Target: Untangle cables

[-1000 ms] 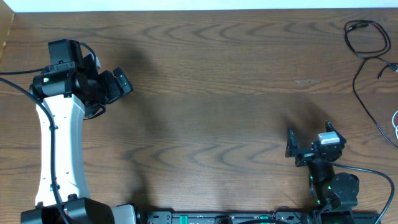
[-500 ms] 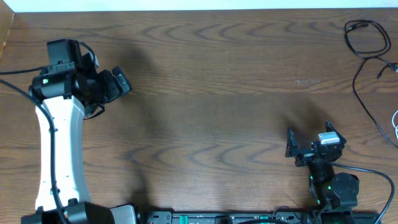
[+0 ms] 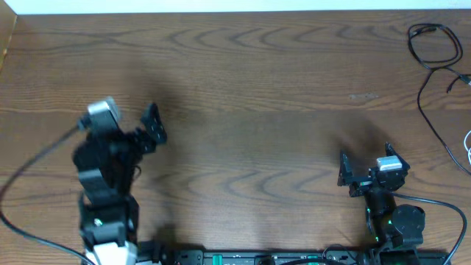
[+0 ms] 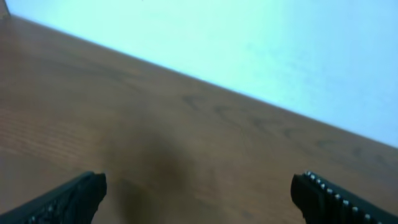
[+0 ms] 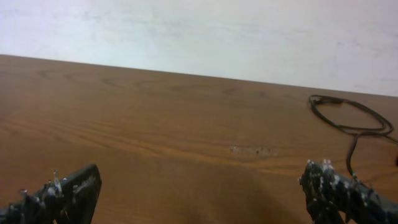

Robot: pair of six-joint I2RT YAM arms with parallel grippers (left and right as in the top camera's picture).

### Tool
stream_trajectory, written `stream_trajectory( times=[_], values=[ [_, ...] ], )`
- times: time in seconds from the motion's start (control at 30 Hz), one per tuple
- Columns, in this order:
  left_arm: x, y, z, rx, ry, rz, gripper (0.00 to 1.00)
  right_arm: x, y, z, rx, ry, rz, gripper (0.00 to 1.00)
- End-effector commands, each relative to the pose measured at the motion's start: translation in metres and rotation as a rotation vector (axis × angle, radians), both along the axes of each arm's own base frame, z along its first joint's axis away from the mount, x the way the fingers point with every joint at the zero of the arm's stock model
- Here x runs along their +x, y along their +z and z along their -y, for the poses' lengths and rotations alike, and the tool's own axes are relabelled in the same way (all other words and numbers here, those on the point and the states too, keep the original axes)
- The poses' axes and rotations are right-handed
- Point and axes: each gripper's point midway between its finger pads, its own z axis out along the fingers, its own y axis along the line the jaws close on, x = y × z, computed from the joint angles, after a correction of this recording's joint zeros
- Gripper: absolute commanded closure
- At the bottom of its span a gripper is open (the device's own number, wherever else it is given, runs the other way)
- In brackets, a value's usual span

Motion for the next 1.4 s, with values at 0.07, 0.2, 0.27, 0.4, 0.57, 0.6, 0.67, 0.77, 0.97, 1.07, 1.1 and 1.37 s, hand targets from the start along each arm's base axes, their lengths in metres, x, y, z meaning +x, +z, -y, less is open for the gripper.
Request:
stream_trajectory(
  times=[0.07, 0.2, 0.27, 0.4, 0.57, 0.6, 0.67, 0.77, 0.97, 1.07, 1.1, 1.37],
  values=[
    [-0.028, -0.046, 0.009, 0.151, -0.026, 0.099, 0.00, 0.000, -0.001, -0.001, 0.003, 0.002, -0.001, 0.01],
    [-0.041, -0.065, 0.005, 0.211, 0.012, 0.140, 0.02, 0.000, -0.001, -0.001, 0.003, 0.002, -0.001, 0.01],
    [-0.046, -0.075, 0.001, 0.243, 0.034, 0.149, 0.02, 0.000, -0.001, -0.001, 0.003, 0.002, -0.001, 0.01],
    [-0.051, -0.093, 0.002, 0.302, 0.021, 0.157, 0.02, 0.000, -0.001, -0.001, 0.003, 0.002, -0.001, 0.01],
    [-0.056, -0.109, 0.003, 0.354, -0.004, 0.110, 0.02, 0.000, -0.001, -0.001, 0.003, 0.002, -0.001, 0.01],
    [-0.057, -0.110, 0.003, 0.357, -0.006, 0.105, 0.02, 0.000, -0.001, -0.001, 0.003, 0.002, -0.001, 0.01],
    [-0.060, -0.117, 0.003, 0.354, -0.010, 0.082, 0.02, 0.000, -0.001, -0.001, 0.003, 0.002, -0.001, 0.01],
    [-0.061, -0.105, 0.003, 0.357, -0.001, 0.132, 0.02, 0.000, -0.001, -0.001, 0.003, 0.002, -0.001, 0.01],
    [-0.061, -0.105, 0.004, 0.357, -0.002, 0.131, 0.02, 0.000, -0.001, -0.001, 0.003, 0.002, -0.002, 0.01],
    [-0.061, -0.106, 0.004, 0.357, -0.002, 0.128, 0.02, 0.000, -0.001, -0.001, 0.003, 0.002, -0.001, 0.01],
    [-0.061, -0.106, 0.004, 0.357, -0.002, 0.128, 0.02, 0.000, -0.001, -0.001, 0.003, 0.002, -0.001, 0.01],
    [-0.061, -0.106, 0.004, 0.357, -0.003, 0.128, 0.02, 0.000, -0.001, -0.001, 0.003, 0.002, -0.001, 0.01]
  ],
)
